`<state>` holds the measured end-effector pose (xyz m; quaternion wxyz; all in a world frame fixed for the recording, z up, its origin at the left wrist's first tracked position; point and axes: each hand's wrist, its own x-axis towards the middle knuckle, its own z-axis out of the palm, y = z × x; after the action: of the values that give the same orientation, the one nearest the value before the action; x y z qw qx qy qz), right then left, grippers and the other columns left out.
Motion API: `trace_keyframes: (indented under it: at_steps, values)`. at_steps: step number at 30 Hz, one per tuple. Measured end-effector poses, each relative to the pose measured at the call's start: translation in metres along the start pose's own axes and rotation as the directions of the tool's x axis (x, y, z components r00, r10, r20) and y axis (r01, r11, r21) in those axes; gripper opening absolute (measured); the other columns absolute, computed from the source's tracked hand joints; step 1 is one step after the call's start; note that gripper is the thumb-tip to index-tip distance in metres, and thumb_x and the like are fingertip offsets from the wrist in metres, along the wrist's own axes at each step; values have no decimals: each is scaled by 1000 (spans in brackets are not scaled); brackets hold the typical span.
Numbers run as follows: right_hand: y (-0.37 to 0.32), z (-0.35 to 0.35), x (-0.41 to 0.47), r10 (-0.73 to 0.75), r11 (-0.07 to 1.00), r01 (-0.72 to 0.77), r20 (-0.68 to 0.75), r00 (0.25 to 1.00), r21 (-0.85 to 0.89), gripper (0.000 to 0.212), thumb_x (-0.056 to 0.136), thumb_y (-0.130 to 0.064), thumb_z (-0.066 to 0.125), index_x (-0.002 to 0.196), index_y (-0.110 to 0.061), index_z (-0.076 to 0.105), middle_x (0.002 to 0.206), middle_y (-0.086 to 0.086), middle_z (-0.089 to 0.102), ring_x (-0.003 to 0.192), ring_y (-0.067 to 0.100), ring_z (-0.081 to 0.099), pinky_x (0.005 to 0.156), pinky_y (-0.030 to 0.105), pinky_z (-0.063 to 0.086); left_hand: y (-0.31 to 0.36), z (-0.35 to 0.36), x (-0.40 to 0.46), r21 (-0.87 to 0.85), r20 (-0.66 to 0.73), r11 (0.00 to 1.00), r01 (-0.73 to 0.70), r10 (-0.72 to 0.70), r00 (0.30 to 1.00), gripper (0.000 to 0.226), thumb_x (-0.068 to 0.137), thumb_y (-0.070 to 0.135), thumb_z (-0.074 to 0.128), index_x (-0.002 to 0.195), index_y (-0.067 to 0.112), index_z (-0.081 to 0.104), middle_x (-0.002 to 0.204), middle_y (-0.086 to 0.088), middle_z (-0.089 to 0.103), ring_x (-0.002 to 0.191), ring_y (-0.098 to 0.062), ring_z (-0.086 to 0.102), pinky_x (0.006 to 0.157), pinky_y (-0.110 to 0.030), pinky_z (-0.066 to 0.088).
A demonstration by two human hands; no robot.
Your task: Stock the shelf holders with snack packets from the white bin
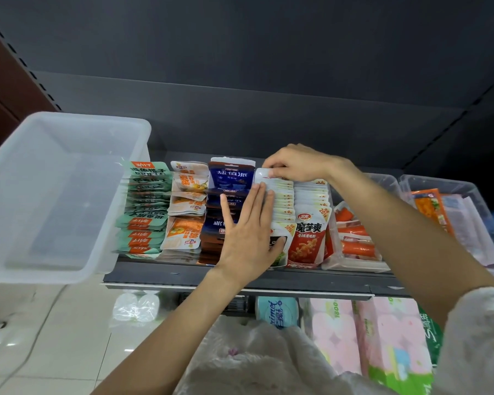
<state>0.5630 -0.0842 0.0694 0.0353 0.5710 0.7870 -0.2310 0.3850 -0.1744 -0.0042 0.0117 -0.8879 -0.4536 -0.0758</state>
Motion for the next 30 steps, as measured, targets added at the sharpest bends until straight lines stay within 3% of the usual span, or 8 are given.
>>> trace_keyframes:
  at_steps: [5, 10, 14, 18, 23, 25, 28, 30]
  values:
    - [-6, 0, -7, 78, 993, -82, 40, 996, 84, 33, 101, -29, 38, 107, -11, 65, 107, 6, 67, 97, 20, 61, 85, 39, 48, -2, -4, 6, 21, 1, 1000, -20, 20, 1000, 84, 87, 60, 38, 149, 9, 13, 157, -9, 14, 146, -20, 2, 109, -66, -2]
    - [-4, 27, -24, 56, 996, -79, -380, 923, -46, 40, 101, -21, 40, 139, -13, 44, 130, 5, 46, 122, 17, 39, 101, 29, 34, -3, -6, 8, 22, -4, 998, -52, 52, 999, 84, 86, 58, 43, 148, 7, 16, 156, -10, 17, 146, -22, 4, 110, -65, -3]
    - [-1, 41, -28, 54, 970, -138, -378, 924, -200, 42, 102, -20, 33, 144, -15, 37, 136, 5, 51, 124, 22, 46, 105, 39, 29, 2, -10, 2, -88, -73, 995, -45, 38, 997, 77, 84, 52, 46, 146, 10, 26, 153, -10, 27, 143, -25, 18, 114, -58, 9]
    - [2, 50, -30, 58, 982, -117, -351, 935, -149, 42, 103, -22, 31, 145, -19, 35, 143, 1, 47, 129, 17, 44, 110, 36, 21, 1, -13, -11, -317, -168, 948, 35, -92, 981, 58, 84, 43, 42, 133, 13, 43, 135, -5, 46, 125, -21, 41, 110, -38, 24]
    - [4, 51, -22, 38, 989, -118, -604, 796, -93, 31, 98, -12, 41, 122, -14, 60, 113, 3, 68, 107, 22, 60, 100, 37, 33, -10, -23, -2, -376, -245, 926, 39, -140, 959, 55, 85, 37, 48, 132, 11, 46, 132, -4, 48, 122, -18, 41, 108, -36, 25]
    - [2, 55, -20, 41, 983, -138, -595, 803, -119, 29, 95, -9, 44, 114, -13, 65, 110, 3, 70, 107, 21, 61, 98, 36, 33, -16, -27, 5, -354, -238, 934, 39, -130, 963, 57, 86, 38, 47, 135, 9, 44, 135, -5, 47, 126, -19, 39, 113, -37, 21]
    - [-2, 62, -24, 69, 986, -145, -591, 804, -82, 33, 96, -8, 43, 126, -10, 58, 127, 7, 61, 124, 22, 50, 106, 36, 29, -19, -30, 10, -307, -154, 951, 33, -84, 985, 63, 90, 38, 40, 142, 3, 34, 146, -10, 39, 136, -22, 31, 117, -36, 11]
    - [-9, 62, -36, 158, 986, -94, -624, 765, 135, 40, 98, -4, 40, 137, -9, 47, 140, 8, 49, 132, 20, 41, 111, 34, 29, -16, -29, 15, -337, -95, 941, 31, -67, 993, 61, 94, 32, 42, 146, 2, 25, 152, -11, 28, 141, -22, 23, 118, -33, 7]
